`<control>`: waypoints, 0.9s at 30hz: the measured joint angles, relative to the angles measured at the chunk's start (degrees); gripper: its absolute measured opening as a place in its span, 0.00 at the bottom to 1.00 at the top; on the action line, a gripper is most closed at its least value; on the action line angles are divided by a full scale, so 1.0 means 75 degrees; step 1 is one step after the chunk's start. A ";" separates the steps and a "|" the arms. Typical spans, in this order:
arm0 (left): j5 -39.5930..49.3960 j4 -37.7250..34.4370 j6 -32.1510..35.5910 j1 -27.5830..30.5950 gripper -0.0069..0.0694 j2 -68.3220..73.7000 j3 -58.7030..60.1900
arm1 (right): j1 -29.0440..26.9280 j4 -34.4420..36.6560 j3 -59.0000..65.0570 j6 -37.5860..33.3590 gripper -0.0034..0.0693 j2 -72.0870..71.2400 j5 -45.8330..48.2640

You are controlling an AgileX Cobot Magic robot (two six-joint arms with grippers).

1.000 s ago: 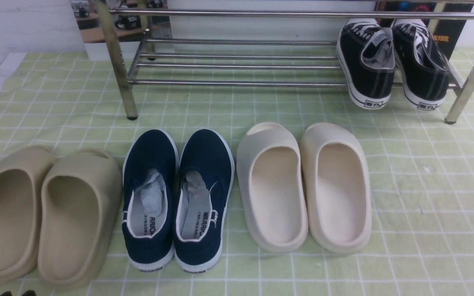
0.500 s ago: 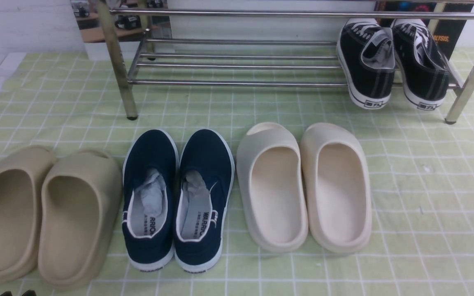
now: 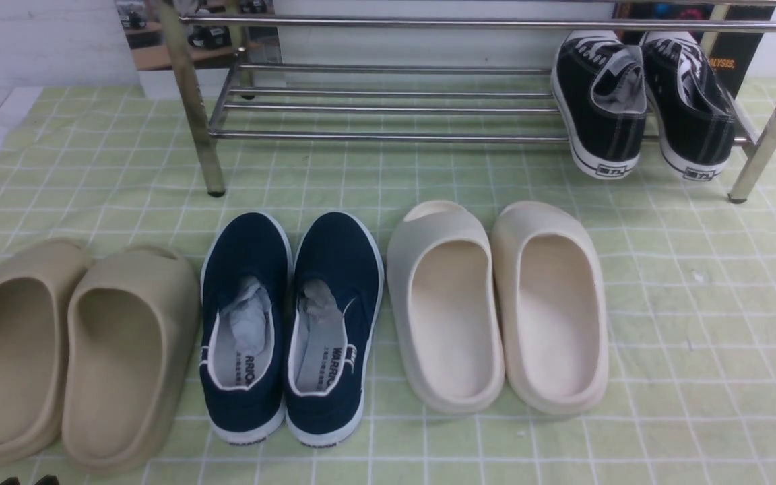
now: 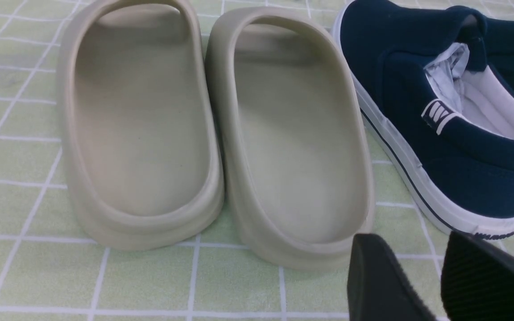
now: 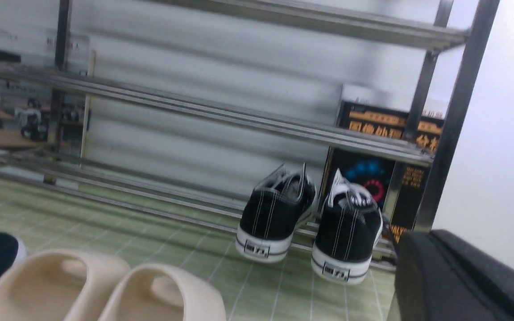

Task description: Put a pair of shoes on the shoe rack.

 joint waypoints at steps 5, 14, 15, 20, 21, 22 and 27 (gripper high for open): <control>0.0000 0.0000 0.0000 0.0000 0.40 0.0000 0.0000 | -0.0101 0.0000 0.0000 0.0000 0.07 -0.0157 -0.0028; 0.0000 0.0000 0.0000 0.0000 0.40 0.0000 0.0000 | -0.0854 0.0007 0.0000 0.0401 0.08 -0.0157 0.1739; 0.0000 0.0000 0.0000 0.0000 0.40 0.0000 0.0000 | -0.0867 0.0007 0.0000 0.0444 0.08 -0.0157 0.1952; 0.0000 0.0000 0.0000 0.0000 0.40 0.0000 0.0000 | -0.0902 0.0007 0.0000 0.1432 0.08 -0.0157 0.3863; 0.0000 0.0000 0.0000 0.0000 0.40 0.0000 0.0000 | -0.0902 0.0007 0.0000 0.1551 0.08 -0.0157 0.4223; 0.0000 0.0000 0.0000 0.0000 0.40 0.0000 0.0000 | -0.0902 0.0007 -0.0018 0.1600 0.08 -0.0157 0.4355; 0.0000 0.0000 0.0000 0.0000 0.40 0.0000 0.0000 | -0.0902 0.0032 -0.0056 0.1654 0.08 -0.0157 0.4550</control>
